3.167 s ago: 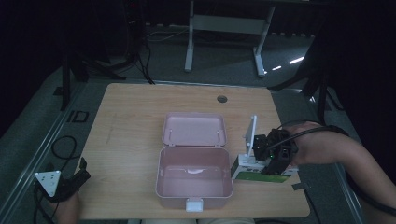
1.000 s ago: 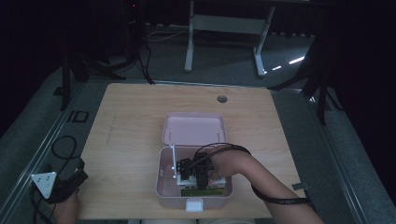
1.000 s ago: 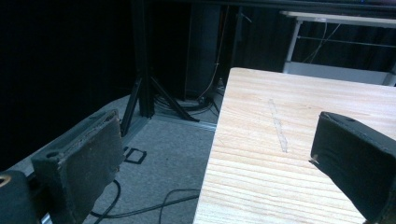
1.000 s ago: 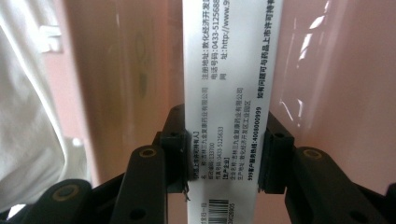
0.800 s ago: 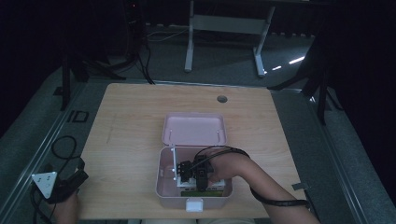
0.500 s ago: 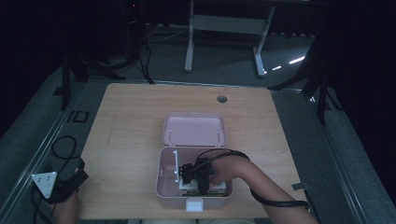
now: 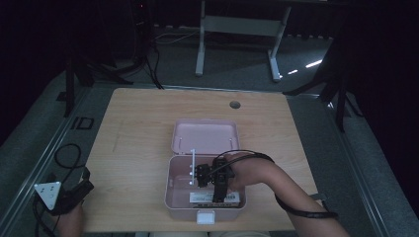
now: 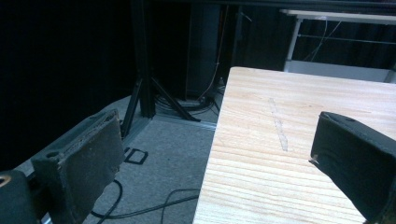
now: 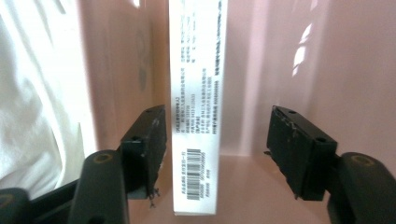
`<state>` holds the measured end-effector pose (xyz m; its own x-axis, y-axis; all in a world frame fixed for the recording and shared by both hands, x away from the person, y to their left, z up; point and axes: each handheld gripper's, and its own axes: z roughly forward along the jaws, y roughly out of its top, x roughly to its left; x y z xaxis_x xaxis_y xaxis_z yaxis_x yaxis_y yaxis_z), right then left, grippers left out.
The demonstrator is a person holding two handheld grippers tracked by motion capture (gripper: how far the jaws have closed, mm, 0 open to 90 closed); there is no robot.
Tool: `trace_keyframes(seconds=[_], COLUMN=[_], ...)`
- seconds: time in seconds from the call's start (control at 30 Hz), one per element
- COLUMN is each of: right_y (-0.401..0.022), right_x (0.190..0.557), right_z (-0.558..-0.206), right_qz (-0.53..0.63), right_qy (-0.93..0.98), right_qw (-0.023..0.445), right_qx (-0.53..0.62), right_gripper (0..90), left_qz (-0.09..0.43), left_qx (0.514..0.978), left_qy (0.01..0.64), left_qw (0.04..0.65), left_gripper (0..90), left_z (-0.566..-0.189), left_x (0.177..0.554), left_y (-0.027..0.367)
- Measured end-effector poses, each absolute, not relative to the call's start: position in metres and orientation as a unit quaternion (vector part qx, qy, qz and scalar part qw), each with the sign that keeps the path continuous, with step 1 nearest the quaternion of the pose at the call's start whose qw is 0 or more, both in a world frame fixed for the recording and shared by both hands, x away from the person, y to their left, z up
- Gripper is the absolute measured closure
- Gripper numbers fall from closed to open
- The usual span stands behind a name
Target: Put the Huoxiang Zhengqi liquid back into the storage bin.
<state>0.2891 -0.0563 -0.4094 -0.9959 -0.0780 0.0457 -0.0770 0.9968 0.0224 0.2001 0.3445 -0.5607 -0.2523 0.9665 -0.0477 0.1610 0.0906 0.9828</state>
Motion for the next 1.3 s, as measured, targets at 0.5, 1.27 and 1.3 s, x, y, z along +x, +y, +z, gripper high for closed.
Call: trace_keyframes(seconds=[0.5,1.27,1.3], right_y=[-0.095,-0.219,-0.223], right_x=[0.295,0.336,0.338], right_z=[-0.372,-0.365,-0.37], right_qz=[-0.096,-0.234,-0.24], right_qy=[-0.995,-0.963,-0.959], right_qw=[-0.001,-0.079,-0.082], right_qx=[0.032,-0.111,-0.123], right_gripper=[13.8,13.4,13.4], left_qz=[0.497,0.498,0.498], left_qx=[0.459,0.457,0.458], left_qy=[0.616,0.617,0.617], left_qw=[0.403,0.402,0.402], left_gripper=[2.6,2.6,2.6], left_z=[-0.561,-0.561,-0.561], left_x=[0.2,0.2,0.2], left_y=[0.343,0.343,0.343])
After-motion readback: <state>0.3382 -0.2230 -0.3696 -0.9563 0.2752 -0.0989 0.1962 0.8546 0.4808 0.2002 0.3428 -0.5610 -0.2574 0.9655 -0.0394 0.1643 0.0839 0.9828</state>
